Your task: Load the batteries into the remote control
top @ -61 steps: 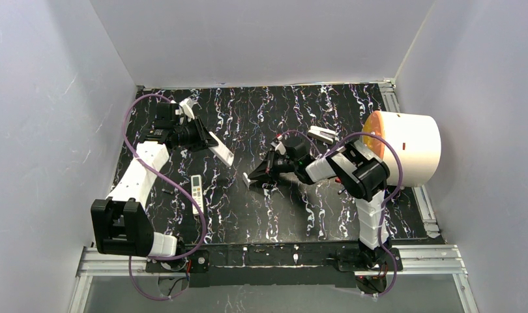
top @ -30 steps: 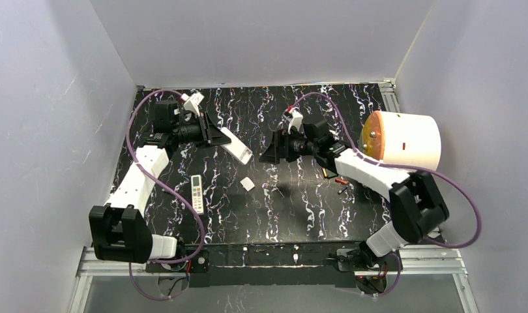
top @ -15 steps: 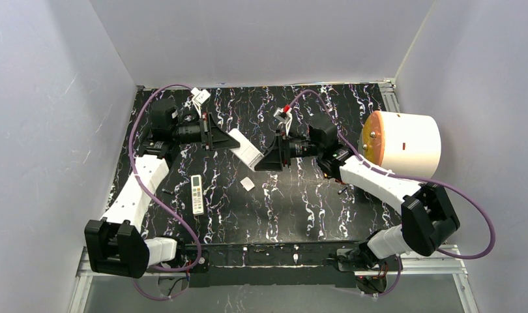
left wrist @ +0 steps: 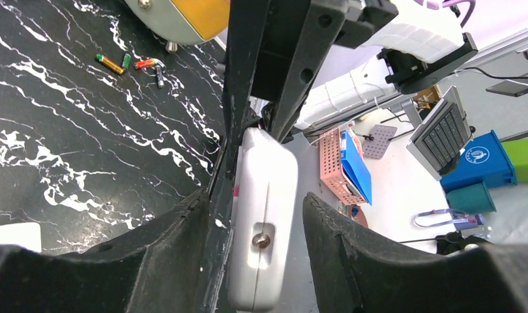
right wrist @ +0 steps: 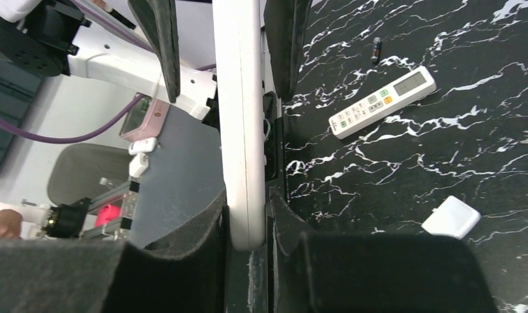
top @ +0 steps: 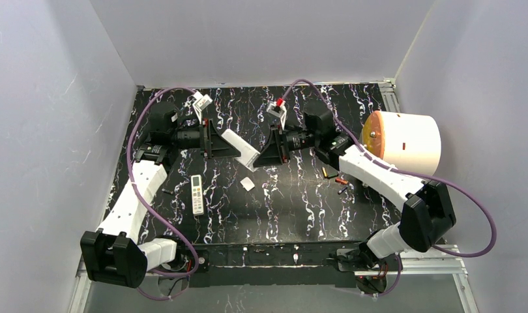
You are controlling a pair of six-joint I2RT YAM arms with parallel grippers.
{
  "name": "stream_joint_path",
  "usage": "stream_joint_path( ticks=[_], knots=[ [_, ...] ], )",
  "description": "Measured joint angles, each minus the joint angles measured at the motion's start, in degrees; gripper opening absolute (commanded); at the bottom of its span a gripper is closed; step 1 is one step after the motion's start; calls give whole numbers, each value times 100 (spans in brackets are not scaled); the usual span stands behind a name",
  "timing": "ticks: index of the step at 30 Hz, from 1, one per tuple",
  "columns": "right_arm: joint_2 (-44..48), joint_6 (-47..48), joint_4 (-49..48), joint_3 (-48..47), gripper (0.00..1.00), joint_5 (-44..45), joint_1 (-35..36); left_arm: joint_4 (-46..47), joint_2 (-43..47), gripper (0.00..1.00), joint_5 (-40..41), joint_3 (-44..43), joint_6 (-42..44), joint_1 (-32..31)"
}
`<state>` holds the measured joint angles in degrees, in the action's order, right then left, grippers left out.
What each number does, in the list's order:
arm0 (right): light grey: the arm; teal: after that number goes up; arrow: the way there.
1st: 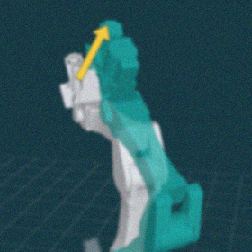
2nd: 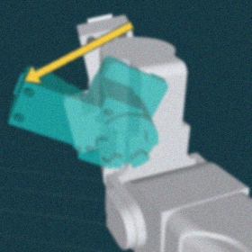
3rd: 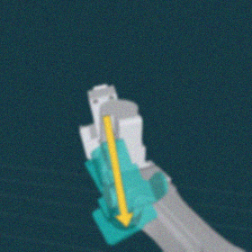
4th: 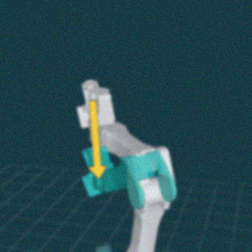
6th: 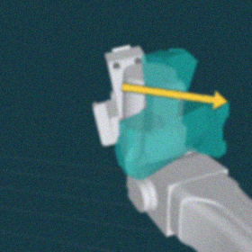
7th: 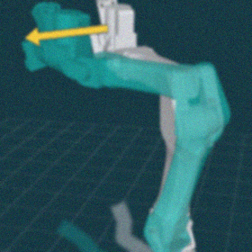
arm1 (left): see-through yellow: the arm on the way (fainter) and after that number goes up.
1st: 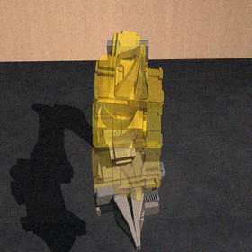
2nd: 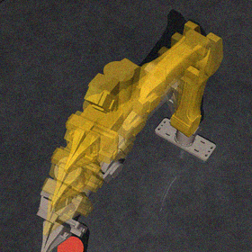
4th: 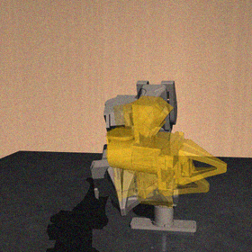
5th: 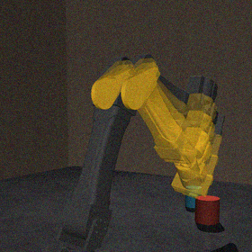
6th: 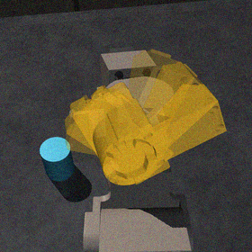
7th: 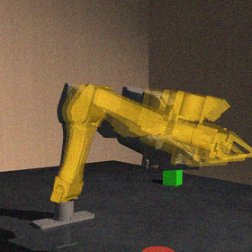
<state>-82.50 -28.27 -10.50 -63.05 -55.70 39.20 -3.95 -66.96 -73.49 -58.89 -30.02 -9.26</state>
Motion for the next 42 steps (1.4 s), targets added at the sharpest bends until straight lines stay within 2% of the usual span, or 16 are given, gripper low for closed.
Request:
stream_joint_path(
  ticks=[8, 14, 19, 21, 23, 24, 26, 28, 31, 34, 37, 42],
  knots=[
    [-354, 1631, 2024, -879, 10, -28, 42, -1019, 0, 51, 114, -92, 645, -72],
    [-468, 2328, 2876, -1069, 10, -35, 109, -1703, 0, 36, 315, -232, 1261, -122],
    [-490, 2566, 3215, -1145, 10, -70, 166, -2087, -26, 31, 461, -262, 1659, -313],
    [-514, 2625, 3329, -1176, 10, -94, 192, -2253, -79, 24, 527, -321, 1827, -422],
    [-538, 2677, 3423, -1200, 11, -125, 221, -2404, -131, 12, 579, -372, 1987, -511],
    [-553, 2686, 3475, -1211, 20, -125, 227, -2470, -144, 2, 560, -385, 2059, -529],
    [-588, 2677, 3539, -1217, 47, -144, 234, -2511, -144, 0, 540, -411, 2210, -564],
    [-592, 2686, 3578, -1217, 68, -118, 234, -2566, -144, 0, 608, -446, 2288, -595],
    [-588, 2660, 3558, -1213, 82, 136, 245, -2625, -140, 0, 721, -485, 2299, -599],
    [-435, 2514, 3362, -1073, 84, 706, 240, -2603, -94, 0, 1257, -492, 2262, -610],
    [-57, 2135, 3132, -741, 84, 1574, 162, -2520, -44, 0, 2177, -492, 2096, -614],
    [800, 1130, 2903, -35, 70, 3952, -225, -2184, 33, 0, 3871, -374, 1582, -614]
  ],
)
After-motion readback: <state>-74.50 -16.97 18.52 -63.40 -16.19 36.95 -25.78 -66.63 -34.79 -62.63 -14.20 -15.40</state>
